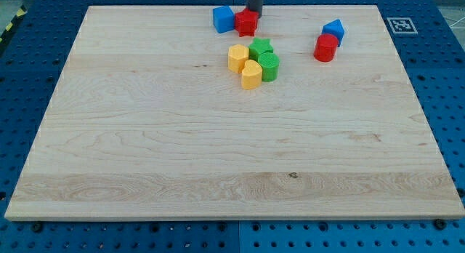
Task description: Separate the blue triangle and the red circle
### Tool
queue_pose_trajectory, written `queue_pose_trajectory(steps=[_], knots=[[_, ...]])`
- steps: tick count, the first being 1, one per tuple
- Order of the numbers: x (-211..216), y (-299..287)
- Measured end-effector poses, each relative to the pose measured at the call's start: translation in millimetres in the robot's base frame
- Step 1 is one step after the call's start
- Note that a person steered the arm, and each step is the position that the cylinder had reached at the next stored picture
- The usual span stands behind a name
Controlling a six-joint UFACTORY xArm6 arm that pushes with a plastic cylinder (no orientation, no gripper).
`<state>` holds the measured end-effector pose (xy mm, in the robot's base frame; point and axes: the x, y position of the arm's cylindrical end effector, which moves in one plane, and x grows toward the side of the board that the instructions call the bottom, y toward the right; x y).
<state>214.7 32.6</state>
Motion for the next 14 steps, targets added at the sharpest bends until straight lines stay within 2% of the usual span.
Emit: queue_pose_trajectory(steps=[1, 3, 4, 5, 6, 8, 10, 12, 13, 14], knots=[[-10.5, -11.3], [-12.5, 85.1], [9.3, 150.2], [50.1, 197.9], [83.8, 211.9], [91.0, 187.6], [65.4, 180.1], [65.3, 127.9], [76.1, 127.0], [112.0, 125.5]])
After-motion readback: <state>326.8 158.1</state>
